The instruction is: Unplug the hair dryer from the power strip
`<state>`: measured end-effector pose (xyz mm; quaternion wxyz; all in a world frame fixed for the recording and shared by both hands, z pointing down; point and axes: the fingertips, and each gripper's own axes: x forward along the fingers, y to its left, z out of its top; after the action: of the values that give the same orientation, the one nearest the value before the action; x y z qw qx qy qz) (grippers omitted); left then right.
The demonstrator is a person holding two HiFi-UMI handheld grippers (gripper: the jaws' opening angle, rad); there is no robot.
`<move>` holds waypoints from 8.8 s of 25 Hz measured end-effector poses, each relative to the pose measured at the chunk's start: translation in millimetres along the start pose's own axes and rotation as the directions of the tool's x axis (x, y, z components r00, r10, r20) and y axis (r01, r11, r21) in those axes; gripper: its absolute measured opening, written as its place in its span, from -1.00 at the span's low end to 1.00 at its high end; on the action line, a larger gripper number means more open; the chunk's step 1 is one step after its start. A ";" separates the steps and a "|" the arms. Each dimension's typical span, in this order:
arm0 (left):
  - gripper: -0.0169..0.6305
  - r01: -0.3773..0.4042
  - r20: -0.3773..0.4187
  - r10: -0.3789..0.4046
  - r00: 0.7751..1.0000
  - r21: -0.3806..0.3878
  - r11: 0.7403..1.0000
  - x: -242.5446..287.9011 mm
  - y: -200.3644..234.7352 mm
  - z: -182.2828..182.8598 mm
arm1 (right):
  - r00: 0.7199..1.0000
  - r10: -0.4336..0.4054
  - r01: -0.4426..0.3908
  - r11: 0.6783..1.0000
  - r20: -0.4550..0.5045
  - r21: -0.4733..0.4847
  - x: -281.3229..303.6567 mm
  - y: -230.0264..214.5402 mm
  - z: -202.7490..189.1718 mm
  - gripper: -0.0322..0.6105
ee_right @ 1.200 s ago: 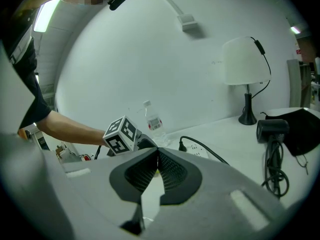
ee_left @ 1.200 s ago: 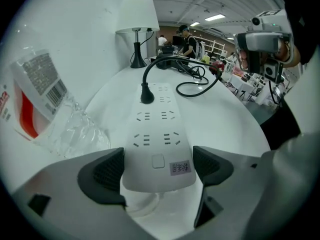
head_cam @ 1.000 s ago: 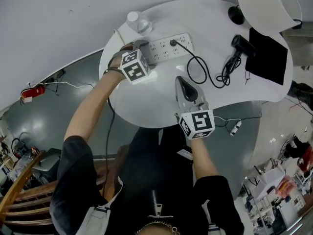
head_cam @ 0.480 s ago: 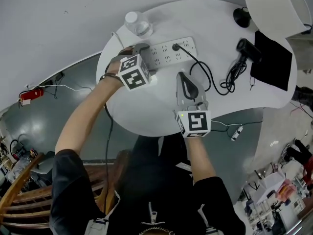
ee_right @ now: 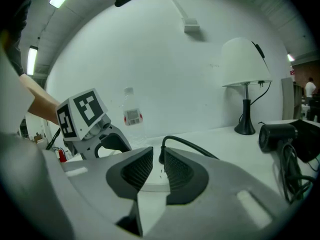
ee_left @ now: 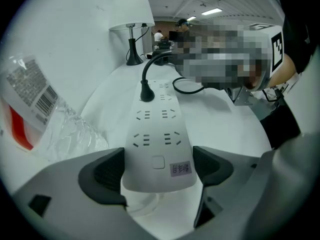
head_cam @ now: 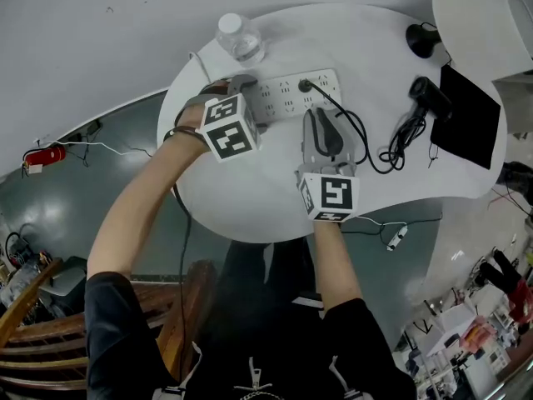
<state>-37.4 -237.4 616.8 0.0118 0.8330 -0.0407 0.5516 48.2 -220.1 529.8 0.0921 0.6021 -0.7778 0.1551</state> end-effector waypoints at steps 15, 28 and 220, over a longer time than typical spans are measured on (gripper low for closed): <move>0.33 0.000 -0.007 0.000 1.000 0.004 1.000 0.4 -1.3 0.6 | 0.999 -0.034 0.035 0.999 0.021 -0.038 55.5 -6.9 -2.1 -0.43; 0.33 -0.004 -0.016 0.004 1.000 0.006 1.000 2.2 -2.7 2.0 | 0.995 -0.086 0.081 0.992 -0.048 -0.096 67.4 -11.6 -4.4 -0.56; 0.33 -0.181 0.050 0.183 0.982 -0.044 0.983 -37.0 -3.1 42.3 | 0.993 0.099 -0.089 0.988 0.070 -0.129 1.6 -50.3 103.3 -0.75</move>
<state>-12.7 -235.0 566.3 -0.0235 0.8400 -0.1276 0.5269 100.9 -269.3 440.3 0.0927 0.5632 -0.8164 0.0872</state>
